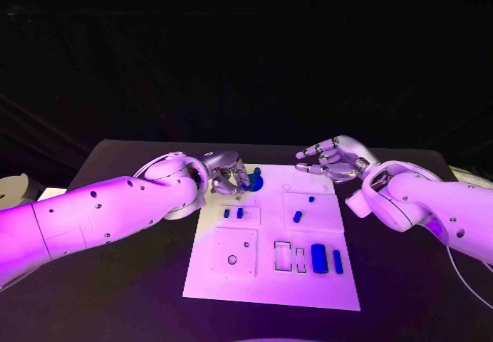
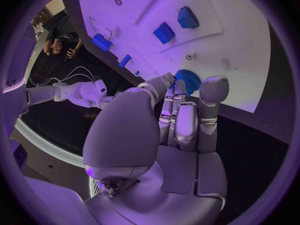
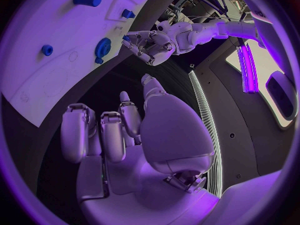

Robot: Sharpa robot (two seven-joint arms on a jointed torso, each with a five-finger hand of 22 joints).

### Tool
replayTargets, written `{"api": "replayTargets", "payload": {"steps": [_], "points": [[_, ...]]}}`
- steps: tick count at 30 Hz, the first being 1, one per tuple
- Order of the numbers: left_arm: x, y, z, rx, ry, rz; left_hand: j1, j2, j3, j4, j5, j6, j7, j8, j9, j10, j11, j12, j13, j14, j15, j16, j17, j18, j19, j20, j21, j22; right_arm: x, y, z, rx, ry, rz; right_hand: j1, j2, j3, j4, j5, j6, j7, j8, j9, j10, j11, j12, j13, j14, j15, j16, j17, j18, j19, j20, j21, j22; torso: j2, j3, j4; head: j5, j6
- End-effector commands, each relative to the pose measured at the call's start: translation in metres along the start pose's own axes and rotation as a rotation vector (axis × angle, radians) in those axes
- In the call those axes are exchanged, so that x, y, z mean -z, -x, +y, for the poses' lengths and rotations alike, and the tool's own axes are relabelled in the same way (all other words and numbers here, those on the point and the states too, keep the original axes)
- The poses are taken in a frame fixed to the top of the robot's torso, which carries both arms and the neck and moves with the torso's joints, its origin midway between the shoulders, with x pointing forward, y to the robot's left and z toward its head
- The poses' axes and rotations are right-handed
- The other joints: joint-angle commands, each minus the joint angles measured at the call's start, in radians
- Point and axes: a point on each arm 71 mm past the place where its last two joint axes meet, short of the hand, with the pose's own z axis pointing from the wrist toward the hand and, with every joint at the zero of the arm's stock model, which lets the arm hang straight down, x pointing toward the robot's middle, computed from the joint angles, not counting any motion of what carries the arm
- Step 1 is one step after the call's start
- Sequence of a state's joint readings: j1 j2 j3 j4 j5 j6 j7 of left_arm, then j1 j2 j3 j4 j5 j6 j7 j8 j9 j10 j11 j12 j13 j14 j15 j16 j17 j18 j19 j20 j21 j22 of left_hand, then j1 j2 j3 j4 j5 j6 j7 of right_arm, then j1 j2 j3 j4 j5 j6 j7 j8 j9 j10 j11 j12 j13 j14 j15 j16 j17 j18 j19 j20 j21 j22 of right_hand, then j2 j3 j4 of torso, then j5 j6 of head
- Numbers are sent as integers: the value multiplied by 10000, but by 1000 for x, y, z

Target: Assemble the parts on the task board

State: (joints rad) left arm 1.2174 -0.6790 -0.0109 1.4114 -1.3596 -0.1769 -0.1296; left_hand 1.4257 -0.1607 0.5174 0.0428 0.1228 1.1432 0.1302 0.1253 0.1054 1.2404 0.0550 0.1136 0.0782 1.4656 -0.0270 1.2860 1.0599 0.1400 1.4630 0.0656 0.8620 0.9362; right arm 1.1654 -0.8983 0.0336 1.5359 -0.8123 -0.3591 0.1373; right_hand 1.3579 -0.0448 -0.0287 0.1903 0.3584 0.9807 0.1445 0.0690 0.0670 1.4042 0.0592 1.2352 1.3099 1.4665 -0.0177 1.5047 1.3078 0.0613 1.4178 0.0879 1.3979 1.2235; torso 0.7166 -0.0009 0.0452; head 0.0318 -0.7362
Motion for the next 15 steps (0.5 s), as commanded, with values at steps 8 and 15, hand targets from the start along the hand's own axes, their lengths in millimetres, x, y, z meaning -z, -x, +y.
{"api": "replayTargets", "payload": {"steps": [8, 15], "points": [[8, -3, 10, 43, 244, 851, -203, -71, -104, 13, -9, 32, 32, -84, -1, 103, 56, -73, 6, 235, -23, 6, -42, -62, 238, -37, -16, 43, 0, -1, 0, 3, 61, 52, -14, 108, -9, 15, 37, 63, -15, 2, 14, 34, -55, -24, 28, 801, -35, -37, 1561, 103, -49, -49, -34, -3, 8, 14, -8, 8, -25], [7, -4, 16, 4, 470, 1003, -207, -78, -109, 9, -9, 35, 28, -86, -2, 110, 52, -77, 7, 234, -24, 8, -43, -68, 242, -37, 16, 72, 0, -1, 0, 17, 80, 65, -14, 108, -9, 15, 37, 63, -15, 2, 14, 34, -55, -24, 28, 801, -35, -37, 1561, 103, -49, -49, -34, -3, 8, 26, -17, 47, 16]]}}
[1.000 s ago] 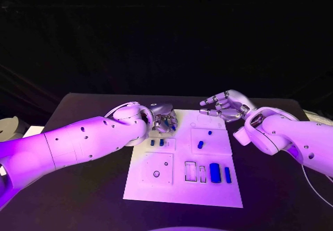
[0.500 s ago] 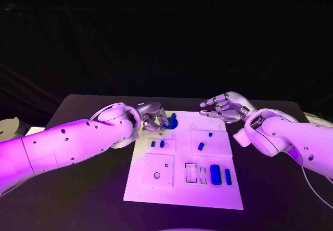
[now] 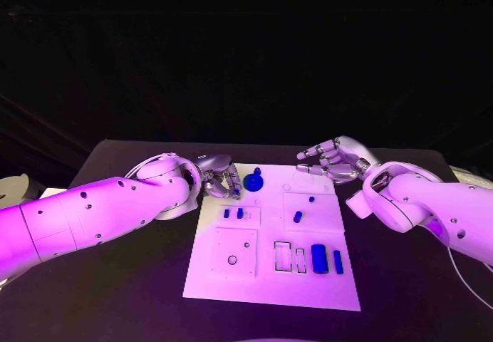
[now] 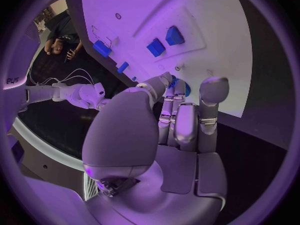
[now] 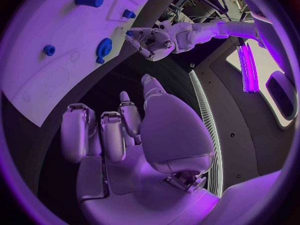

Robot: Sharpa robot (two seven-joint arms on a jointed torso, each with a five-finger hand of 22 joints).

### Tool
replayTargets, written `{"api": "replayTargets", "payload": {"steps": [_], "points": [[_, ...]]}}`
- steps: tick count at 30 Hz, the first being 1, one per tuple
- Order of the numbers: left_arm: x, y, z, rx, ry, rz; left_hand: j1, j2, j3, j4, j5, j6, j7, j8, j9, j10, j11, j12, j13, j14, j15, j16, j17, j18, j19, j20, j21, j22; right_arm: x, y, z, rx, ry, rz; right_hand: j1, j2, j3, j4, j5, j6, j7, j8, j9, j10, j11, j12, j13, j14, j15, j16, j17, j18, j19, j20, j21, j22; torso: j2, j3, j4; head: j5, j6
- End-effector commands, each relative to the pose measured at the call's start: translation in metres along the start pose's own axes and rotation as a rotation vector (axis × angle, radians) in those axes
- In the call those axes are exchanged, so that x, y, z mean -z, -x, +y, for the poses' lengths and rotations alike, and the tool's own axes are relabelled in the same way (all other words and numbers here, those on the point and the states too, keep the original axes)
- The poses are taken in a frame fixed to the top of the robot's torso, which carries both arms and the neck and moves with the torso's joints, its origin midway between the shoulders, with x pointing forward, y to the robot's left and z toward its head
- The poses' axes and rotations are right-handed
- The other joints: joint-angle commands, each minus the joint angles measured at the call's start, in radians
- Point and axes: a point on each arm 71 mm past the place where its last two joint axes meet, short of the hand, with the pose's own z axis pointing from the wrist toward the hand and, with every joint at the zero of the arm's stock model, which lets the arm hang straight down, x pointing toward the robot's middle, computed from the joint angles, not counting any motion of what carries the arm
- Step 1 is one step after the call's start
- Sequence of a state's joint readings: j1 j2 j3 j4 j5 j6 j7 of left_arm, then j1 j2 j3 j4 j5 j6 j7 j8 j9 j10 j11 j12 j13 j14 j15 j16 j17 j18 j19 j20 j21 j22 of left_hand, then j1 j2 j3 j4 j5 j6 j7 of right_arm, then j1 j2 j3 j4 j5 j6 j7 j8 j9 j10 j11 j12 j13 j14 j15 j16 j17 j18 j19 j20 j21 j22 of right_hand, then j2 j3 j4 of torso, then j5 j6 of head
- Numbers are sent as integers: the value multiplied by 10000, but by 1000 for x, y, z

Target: Assemble the parts on the task board

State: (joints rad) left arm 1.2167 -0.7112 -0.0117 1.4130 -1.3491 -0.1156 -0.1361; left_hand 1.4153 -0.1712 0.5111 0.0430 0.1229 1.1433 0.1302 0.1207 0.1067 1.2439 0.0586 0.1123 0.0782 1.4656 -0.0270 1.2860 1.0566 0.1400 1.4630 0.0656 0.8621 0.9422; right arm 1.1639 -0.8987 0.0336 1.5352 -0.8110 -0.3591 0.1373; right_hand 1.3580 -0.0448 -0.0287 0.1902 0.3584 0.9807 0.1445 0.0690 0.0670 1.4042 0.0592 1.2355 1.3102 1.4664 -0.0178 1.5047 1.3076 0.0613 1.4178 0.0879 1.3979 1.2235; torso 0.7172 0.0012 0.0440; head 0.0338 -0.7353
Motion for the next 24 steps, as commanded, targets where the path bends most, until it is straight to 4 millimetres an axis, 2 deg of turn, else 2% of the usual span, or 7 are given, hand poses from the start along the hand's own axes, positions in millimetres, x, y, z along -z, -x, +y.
{"api": "replayTargets", "payload": {"steps": [1, 6, 7, 11, 15, 24], "points": [[-2, -3, 1, 2, 110, 449, -103, 27, -46, 7, -9, 35, 28, -40, -14, 75, 16, -64, 7, 234, -25, 8, -10, -68, 242, -37, 14, 11, 0, -1, 1, 37, 111, 67, 2, 117, -3, 6, 41, 67, -16, 4, 15, 29, -56, -34, 18, 801, -36, -40, 1559, 104, -50, -50, -36, -6, 2, 6, -7, 34, -7], [-3, -4, 3, -5, 198, 464, -102, 34, -43, 2, -5, 39, 24, -42, -15, 83, 12, -67, 9, 235, -27, 12, -8, -81, 252, -37, 86, 76, 0, -1, 1, 62, 114, 54, 10, 122, 0, 1, 43, 69, -16, 5, 15, 27, -57, -37, 14, 800, -37, -41, 1558, 104, -51, -50, -37, -8, 2, 5, -23, 61, -29], [-3, -4, 4, -9, 224, 478, -101, 37, -41, 1, -4, 41, 23, -43, -15, 86, 10, -68, 10, 235, -28, 13, -7, -83, 253, -37, 97, 86, 1, -1, 1, 65, 118, 54, 10, 122, 0, 1, 43, 69, -16, 5, 15, 27, -57, -37, 14, 800, -37, -41, 1558, 104, -51, -50, -37, -8, 1, -2, -12, 42, -28], [-4, -4, 5, -17, 259, 523, -99, 41, -39, -2, -3, 45, 20, -43, -15, 93, 7, -69, 11, 235, -29, 13, -10, -84, 255, -38, 107, 95, 1, 0, 1, 70, 133, 42, 15, 127, 3, -1, 43, 70, -16, 5, 15, 25, -57, -40, 11, 800, -37, -43, 1554, 104, -51, -50, -38, -9, 4, 10, 12, 56, -48], [-5, -5, 5, -15, 262, 536, -98, 43, -38, -7, -2, 50, 18, -43, -14, 100, 4, -70, 13, 234, -31, 12, -16, -84, 256, -39, 111, 99, 1, 0, 1, 74, 129, 34, 15, 127, 3, -1, 43, 70, -16, 5, 15, 25, -57, -40, 11, 800, -37, -43, 1554, 104, -51, -50, -38, -9, 2, -5, 2, 55, -57], [-7, -7, 2, -10, 283, 543, -100, 47, -40, -19, -1, 74, 8, -40, -12, 131, -5, -72, 21, 231, -37, 7, -39, -81, 257, -41, 103, 94, 1, 0, 1, 75, 118, 41, 20, 131, 6, -4, 43, 70, -16, 5, 15, 21, -57, -47, 5, 799, -37, -46, 1550, 104, -51, -50, -38, -9, 2, -5, -14, 49, -78]]}}
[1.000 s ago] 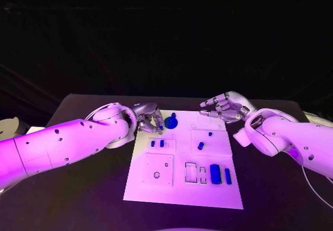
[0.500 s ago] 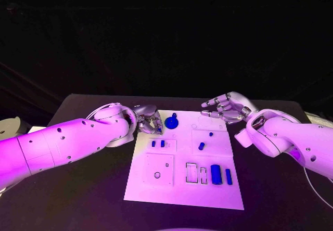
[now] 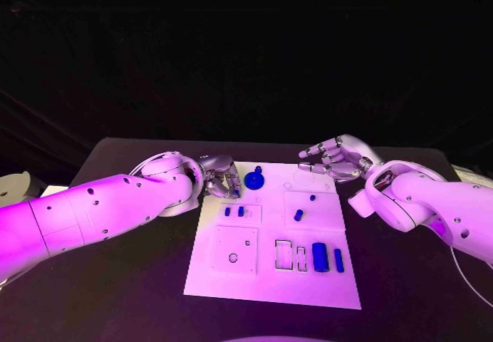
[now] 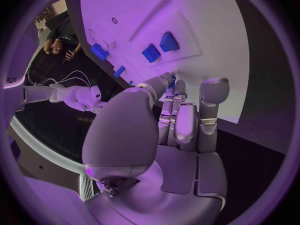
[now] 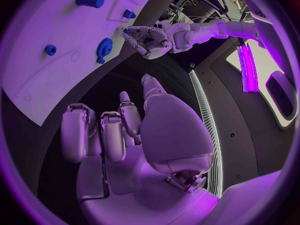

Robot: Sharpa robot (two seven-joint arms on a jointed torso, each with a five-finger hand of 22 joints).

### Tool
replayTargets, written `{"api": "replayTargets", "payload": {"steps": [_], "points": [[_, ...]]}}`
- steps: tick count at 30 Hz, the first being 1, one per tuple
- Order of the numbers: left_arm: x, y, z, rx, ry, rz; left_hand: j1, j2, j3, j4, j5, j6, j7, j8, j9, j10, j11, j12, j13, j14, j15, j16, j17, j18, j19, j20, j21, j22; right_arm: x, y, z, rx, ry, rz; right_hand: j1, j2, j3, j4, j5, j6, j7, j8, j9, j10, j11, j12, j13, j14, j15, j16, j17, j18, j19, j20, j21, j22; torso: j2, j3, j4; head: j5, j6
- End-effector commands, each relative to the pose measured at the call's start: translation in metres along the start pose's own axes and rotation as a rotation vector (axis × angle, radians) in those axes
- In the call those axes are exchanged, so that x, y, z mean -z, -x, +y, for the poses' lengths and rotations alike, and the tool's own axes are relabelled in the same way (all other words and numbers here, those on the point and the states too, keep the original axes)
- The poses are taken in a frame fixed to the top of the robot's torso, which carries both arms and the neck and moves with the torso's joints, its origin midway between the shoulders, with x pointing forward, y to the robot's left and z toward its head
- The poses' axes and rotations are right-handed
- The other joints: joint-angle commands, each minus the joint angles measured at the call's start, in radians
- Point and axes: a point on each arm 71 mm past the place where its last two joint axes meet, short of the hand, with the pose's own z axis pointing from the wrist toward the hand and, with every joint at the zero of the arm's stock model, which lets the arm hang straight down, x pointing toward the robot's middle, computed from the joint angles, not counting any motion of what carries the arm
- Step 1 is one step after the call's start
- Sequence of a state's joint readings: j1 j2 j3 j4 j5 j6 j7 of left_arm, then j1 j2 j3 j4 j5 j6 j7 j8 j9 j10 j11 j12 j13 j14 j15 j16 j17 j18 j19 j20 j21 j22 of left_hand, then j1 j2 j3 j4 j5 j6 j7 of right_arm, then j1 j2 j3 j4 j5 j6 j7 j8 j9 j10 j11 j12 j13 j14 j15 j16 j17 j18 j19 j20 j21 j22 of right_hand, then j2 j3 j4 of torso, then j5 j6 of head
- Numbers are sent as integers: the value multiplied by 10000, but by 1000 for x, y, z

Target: Assemble the parts on the task board

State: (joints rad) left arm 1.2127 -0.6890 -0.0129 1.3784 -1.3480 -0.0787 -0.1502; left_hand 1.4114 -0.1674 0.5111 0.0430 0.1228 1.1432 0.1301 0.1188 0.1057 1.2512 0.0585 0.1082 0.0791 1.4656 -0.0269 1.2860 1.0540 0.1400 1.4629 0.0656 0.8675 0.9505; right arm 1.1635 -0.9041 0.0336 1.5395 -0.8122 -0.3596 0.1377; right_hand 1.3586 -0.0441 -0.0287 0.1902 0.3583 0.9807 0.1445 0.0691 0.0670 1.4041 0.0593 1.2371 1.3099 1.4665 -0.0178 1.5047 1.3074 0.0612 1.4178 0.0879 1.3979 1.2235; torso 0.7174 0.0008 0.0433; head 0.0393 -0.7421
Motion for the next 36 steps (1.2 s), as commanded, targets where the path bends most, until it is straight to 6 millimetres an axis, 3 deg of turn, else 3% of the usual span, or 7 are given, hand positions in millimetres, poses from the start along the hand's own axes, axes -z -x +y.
{"api": "replayTargets", "payload": {"steps": [1, 36], "points": [[-2, -2, -2, 18, 12, 195, -67, 9, -44, -22, -1, 88, 4, -18, -1, 74, -8, -32, 15, 230, -41, 4, -23, -80, 258, -43, 53, 16, 0, -1, 1, 58, 120, 54, 13, 125, 6, -4, 44, 70, -16, 5, 15, 22, -57, -63, 8, 799, -37, -46, 1552, 104, -51, -50, -38, -9, -3, 2, -3, -14, -21], [-8, -13, -4, -310, 296, 668, -80, 6, -51, -53, 1, 104, -5, -35, -5, 99, -17, -64, 23, 227, -53, 16, -31, -80, 259, -51, 71, 38, 0, -1, 1, -5, 97, 62, 13, 125, 6, -4, 44, 70, -16, 5, 15, 22, -57, -63, 8, 799, -37, -46, 1552, 104, -51, -50, -38, -9, -3, -1, 3, -40, -48]]}}
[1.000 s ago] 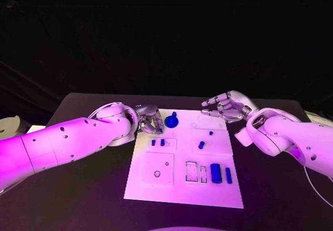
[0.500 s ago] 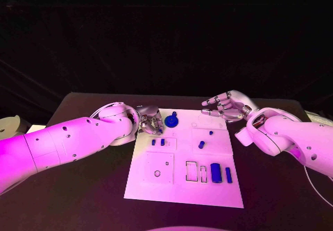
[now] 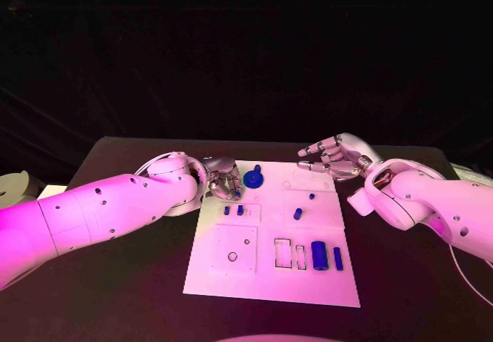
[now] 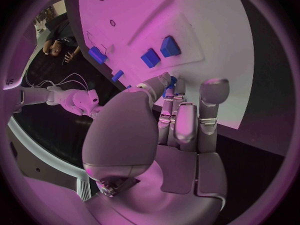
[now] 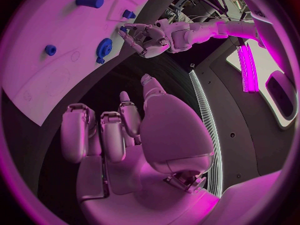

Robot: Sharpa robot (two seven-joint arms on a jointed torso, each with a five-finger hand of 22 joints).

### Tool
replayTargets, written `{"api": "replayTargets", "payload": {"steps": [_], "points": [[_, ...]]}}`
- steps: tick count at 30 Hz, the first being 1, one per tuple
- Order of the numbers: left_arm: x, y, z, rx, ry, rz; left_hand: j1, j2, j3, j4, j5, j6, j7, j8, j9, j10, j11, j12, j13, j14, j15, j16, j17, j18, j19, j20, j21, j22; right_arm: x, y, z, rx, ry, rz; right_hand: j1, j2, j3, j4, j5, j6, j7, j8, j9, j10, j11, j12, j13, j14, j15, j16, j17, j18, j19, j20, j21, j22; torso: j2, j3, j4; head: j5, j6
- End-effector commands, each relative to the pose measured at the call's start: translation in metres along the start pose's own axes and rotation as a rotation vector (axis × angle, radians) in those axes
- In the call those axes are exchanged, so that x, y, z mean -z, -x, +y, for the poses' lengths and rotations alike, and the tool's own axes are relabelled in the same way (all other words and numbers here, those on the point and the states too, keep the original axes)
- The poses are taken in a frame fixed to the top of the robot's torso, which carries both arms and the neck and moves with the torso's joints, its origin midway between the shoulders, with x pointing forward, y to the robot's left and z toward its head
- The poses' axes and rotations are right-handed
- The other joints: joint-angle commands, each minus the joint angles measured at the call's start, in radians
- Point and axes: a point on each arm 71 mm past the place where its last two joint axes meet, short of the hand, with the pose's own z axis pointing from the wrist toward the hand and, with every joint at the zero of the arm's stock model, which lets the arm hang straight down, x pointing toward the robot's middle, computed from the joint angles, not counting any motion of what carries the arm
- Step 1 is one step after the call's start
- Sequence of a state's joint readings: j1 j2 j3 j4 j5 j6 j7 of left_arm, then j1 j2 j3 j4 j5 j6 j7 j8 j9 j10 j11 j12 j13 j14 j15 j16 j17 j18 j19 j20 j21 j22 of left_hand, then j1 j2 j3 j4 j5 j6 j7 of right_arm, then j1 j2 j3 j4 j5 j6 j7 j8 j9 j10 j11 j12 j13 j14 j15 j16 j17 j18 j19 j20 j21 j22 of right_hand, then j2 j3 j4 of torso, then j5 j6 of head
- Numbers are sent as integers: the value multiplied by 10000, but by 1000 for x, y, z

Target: Assemble the parts on the task board

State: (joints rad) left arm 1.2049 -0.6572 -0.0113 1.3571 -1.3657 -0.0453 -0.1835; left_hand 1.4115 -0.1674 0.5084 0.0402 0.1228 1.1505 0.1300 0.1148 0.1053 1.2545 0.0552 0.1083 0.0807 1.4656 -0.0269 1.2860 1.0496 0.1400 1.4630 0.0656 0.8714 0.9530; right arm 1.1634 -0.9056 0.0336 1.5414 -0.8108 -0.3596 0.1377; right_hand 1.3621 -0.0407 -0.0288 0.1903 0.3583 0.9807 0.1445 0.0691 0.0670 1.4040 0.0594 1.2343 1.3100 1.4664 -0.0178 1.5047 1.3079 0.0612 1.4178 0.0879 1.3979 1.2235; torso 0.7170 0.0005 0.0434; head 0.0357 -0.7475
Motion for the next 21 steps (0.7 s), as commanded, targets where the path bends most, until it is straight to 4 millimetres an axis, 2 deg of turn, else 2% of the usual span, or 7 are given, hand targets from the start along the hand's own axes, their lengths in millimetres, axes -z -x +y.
{"api": "replayTargets", "payload": {"steps": [1, 3, 7, 21], "points": [[-1, -6, 0, -126, 74, 298, -94, 0, -23, -30, 3, 4, 9, -20, -10, 38, 28, -97, 1, 225, -47, 18, 7, -81, 256, -50, 27, 12, 0, -1, 1, 9, 98, 63, -21, 90, 6, -4, 44, 70, -16, 5, 15, 23, -58, -36, 7, 799, -37, -46, 1547, 104, -51, -51, -38, -9, 1, 1, 3, -3, 8], [-1, -6, 1, -129, 114, 319, -136, -16, -7, -36, 12, -155, 71, -138, -60, -77, 80, -205, -24, 218, -9, 24, -11, -88, 247, -36, 11, 8, 0, -1, 1, 8, 92, 71, -21, 90, 6, -4, 44, 70, -16, 5, 15, 23, -58, -36, 7, 799, -37, -46, 1547, 104, -51, -51, -38, -9, 0, 2, 5, -1, 6], [-1, -7, 2, -149, 226, 420, -189, -84, 76, -67, 21, -824, 91, -525, -256, -246, 135, -380, -56, 218, 37, 87, 34, -108, 232, -3, 58, 73, 0, -1, 1, 6, 81, 86, -21, 90, 6, -4, 44, 70, -16, 5, 15, 23, -58, -36, 7, 799, -37, -46, 1547, 104, -51, -51, -38, -9, -3, -1, 5, -5, 8], [0, -7, 5, -155, 401, 437, -332, -209, 108, -52, 15, -1147, 230, -520, -376, -709, 291, -467, -141, 176, 150, 59, -122, -110, 197, 76, -53, 9, 0, -1, 0, 11, 52, 80, -21, 90, 6, -4, 44, 70, -16, 5, 15, 23, -58, -36, 7, 799, -37, -46, 1547, 104, -51, -51, -38, -9, 1, -2, 5, -8, 6]]}}
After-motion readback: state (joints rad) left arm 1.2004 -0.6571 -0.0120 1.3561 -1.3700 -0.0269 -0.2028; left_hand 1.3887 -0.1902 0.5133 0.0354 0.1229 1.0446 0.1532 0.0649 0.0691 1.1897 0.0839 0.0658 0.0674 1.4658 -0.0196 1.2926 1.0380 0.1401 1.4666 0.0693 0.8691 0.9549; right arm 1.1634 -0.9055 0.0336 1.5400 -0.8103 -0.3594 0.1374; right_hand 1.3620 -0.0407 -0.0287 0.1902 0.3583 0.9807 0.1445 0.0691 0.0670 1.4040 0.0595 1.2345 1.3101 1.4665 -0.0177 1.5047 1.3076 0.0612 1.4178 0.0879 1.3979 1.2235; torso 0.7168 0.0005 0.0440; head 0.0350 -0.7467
